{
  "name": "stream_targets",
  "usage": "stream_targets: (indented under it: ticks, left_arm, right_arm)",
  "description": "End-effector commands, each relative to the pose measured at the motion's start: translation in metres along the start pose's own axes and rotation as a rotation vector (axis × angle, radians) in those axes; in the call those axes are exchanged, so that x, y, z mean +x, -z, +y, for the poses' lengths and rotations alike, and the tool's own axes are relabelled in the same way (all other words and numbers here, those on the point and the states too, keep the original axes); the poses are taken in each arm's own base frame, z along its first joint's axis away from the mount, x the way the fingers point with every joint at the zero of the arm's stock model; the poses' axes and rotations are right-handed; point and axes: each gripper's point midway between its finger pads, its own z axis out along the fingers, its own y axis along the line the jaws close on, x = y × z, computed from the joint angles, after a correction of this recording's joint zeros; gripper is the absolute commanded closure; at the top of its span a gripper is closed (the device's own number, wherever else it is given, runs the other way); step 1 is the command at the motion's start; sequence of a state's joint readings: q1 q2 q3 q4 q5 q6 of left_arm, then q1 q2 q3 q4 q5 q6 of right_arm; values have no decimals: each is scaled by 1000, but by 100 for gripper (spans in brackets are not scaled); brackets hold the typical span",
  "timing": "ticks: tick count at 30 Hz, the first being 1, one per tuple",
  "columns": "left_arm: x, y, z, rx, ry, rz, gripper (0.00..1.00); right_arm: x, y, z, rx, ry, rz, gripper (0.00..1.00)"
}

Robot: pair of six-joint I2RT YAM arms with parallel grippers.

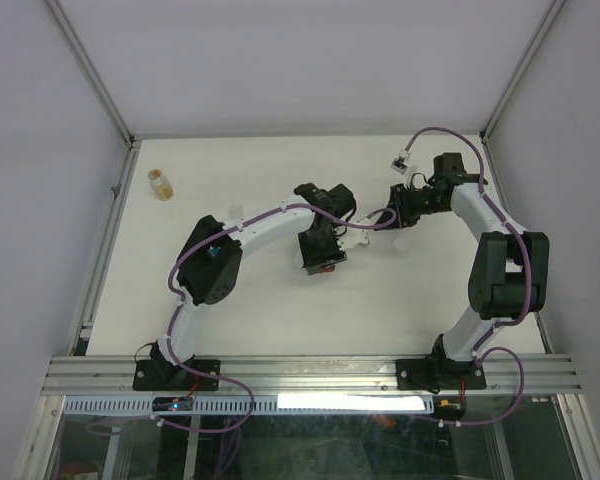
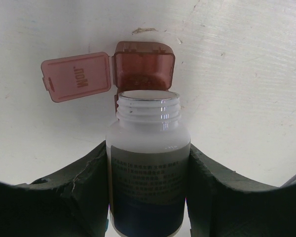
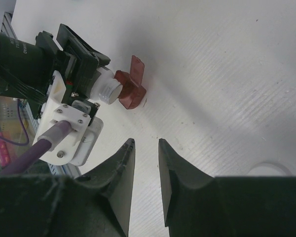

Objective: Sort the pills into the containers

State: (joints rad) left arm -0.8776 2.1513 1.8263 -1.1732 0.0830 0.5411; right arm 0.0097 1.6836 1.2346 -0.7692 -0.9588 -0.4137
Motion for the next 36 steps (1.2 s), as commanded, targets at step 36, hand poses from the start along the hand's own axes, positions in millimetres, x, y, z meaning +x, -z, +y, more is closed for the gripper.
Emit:
stream_targets:
  ticks: [36]
  left_arm:
    - [-13, 11, 4, -37, 9, -51, 100]
  right_arm:
    - [-17, 12, 10, 1, 63, -47, 71]
